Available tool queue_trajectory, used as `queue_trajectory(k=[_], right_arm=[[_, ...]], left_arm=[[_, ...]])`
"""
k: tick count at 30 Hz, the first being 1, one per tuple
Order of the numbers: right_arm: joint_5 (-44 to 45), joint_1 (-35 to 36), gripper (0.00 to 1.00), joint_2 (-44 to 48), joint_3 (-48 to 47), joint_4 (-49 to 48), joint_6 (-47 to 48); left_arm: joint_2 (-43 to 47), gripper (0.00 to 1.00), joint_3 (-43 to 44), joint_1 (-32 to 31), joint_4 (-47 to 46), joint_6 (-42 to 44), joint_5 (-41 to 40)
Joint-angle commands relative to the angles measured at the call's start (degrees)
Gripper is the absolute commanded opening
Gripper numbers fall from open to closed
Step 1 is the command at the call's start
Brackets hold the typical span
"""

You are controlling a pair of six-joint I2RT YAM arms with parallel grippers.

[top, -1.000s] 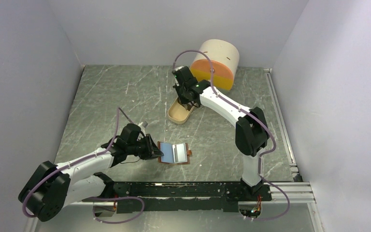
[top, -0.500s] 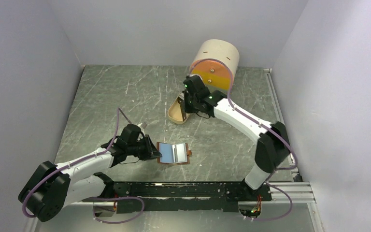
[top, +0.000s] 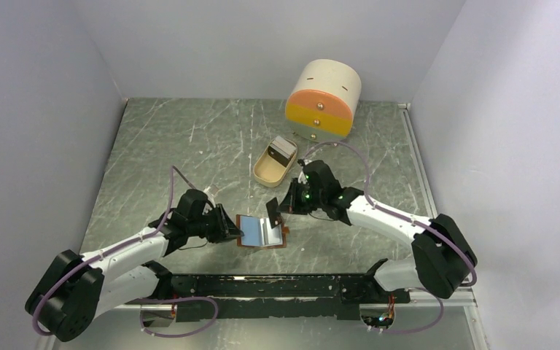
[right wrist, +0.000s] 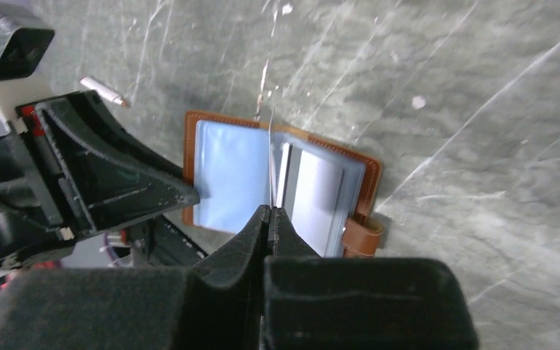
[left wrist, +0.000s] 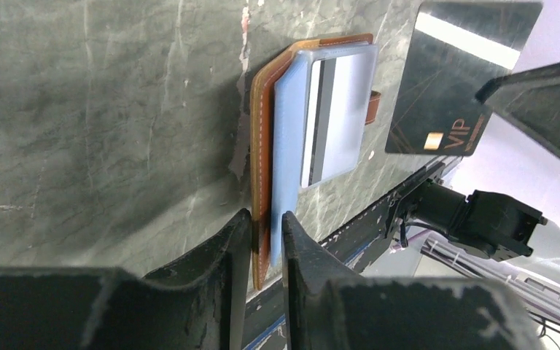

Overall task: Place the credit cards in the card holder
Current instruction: Insert the credit card into the card holder.

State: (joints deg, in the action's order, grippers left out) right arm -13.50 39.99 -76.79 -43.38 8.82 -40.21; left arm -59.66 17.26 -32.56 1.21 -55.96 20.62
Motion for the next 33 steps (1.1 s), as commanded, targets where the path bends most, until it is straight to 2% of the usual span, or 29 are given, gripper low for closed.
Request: queue_trajectory(k=[1, 8, 14, 24, 33], right_arm=[[-6.54, 0.38, 0.00, 2.01, 4.54, -11.85, -5.81], [-10.82, 0.52, 0.00, -1.58, 10.97, -22.28, -12.55], [-10.94, 0.55, 0.00, -5.38, 13.60, -27.83, -13.02], [-11.02, 0.82, 0.06, -12.16, 16.10, -33.16, -11.51], [-12.97, 1.78, 0.04, -16.04, 17.09, -37.66, -13.06]], left_arm=[[-0.59, 0.25, -1.56, 1.44, -4.00, -1.16, 3.78], [-1.13, 0.23, -2.08, 2.29, -2.34, -0.52, 3.00], [-1.07, 0.22, -3.38, 3.09, -2.55, -0.53, 2.96], [-2.05, 0.21, -4.31, 3.29, -2.36, -0.38, 2.30], [-2.92, 0.20, -4.94, 3.31, -3.12, 0.01, 2.36]])
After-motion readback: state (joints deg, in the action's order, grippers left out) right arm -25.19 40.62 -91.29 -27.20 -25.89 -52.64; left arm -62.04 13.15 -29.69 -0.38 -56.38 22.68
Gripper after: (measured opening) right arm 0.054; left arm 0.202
